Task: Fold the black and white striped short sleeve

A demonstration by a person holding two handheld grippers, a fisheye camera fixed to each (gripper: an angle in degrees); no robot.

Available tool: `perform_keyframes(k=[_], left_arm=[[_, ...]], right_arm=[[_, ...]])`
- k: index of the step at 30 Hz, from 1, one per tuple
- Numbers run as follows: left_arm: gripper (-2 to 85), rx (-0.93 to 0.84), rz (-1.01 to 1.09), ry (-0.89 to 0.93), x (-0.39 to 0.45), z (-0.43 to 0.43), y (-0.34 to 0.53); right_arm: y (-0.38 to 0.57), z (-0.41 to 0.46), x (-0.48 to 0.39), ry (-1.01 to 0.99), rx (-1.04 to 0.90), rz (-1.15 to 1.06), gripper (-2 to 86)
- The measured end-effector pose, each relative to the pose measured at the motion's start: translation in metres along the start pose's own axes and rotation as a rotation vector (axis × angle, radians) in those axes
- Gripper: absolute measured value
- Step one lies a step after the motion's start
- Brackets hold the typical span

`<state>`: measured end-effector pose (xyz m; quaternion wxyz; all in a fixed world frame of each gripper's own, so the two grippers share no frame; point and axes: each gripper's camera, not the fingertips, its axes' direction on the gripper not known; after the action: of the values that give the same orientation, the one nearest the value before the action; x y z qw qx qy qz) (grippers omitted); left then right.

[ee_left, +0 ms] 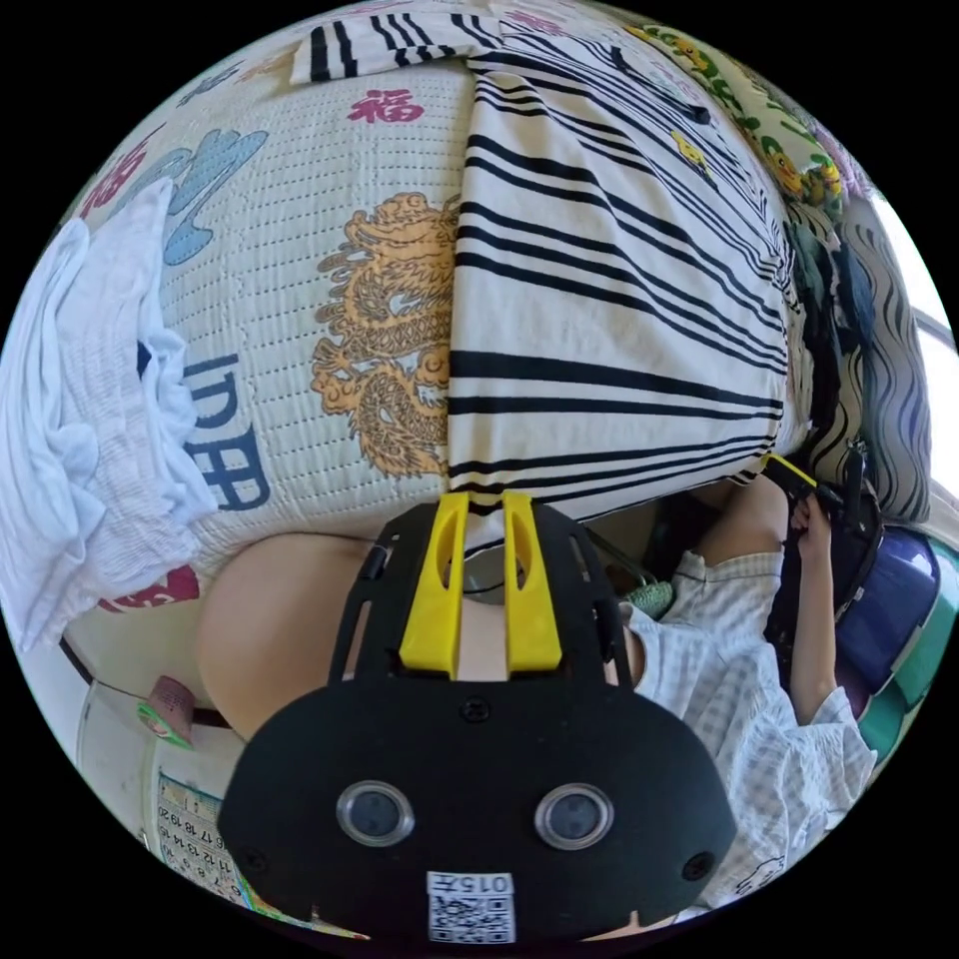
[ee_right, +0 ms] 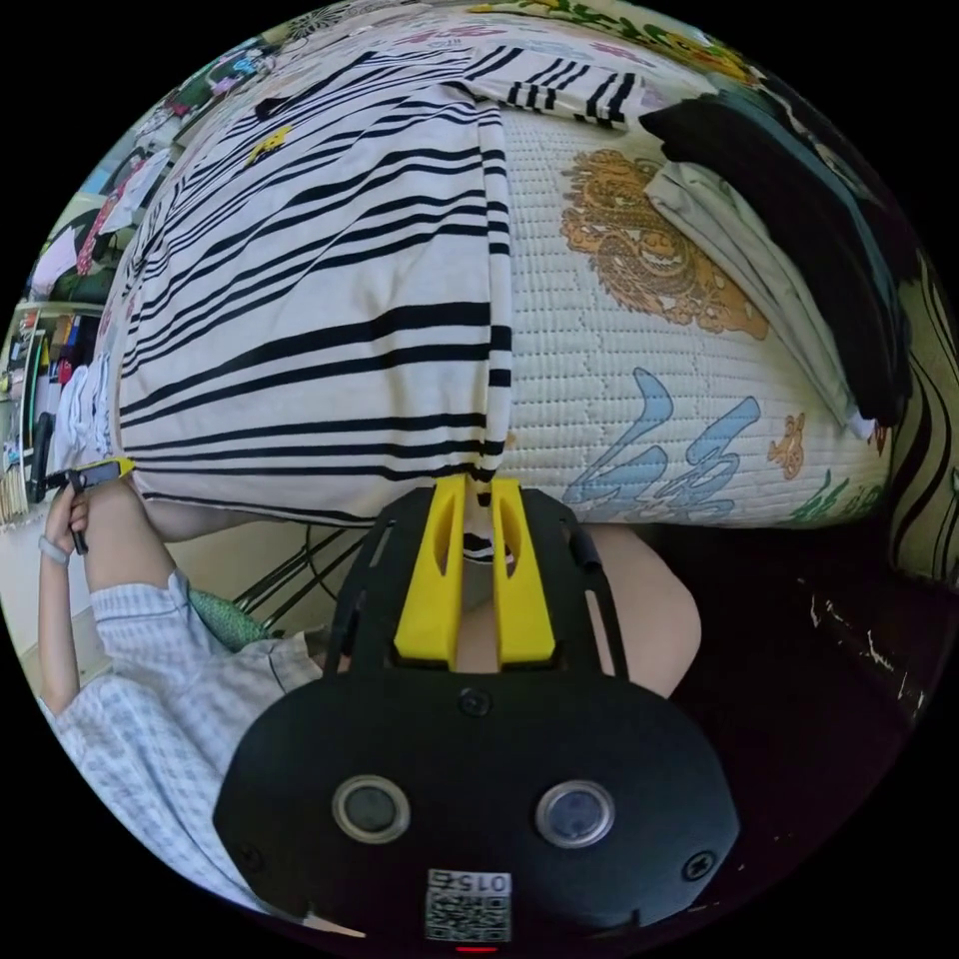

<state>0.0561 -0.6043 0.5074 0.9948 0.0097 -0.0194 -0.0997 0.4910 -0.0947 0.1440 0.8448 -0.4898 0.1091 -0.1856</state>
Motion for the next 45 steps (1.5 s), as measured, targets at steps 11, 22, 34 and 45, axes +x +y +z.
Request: perform_keyframes(k=[11,22,34,45], left_arm=[[-0.6,0.017,0.125,-0.123,-0.003,0.127,0.005],[1.8,-0.124,0.043,-0.294,-0.07,0.285,-0.026],[6.8,0.337,0.195,-0.215,-0.029,0.27,-0.036],[8.2,0.449,0.601,-0.034,0.215,0.308,-0.278]], right_arm=[[0.046,-0.071,0.032,0.017,-0.002,-0.118,-0.9],[0.07,-0.117,0.051,-0.013,0.004,-0.059,1.0],[0.103,-0.257,0.083,-0.016,0.543,0.024,3.5],[-0.004,-0.265,0.076,0.223,0.686,0.062,5.8]])
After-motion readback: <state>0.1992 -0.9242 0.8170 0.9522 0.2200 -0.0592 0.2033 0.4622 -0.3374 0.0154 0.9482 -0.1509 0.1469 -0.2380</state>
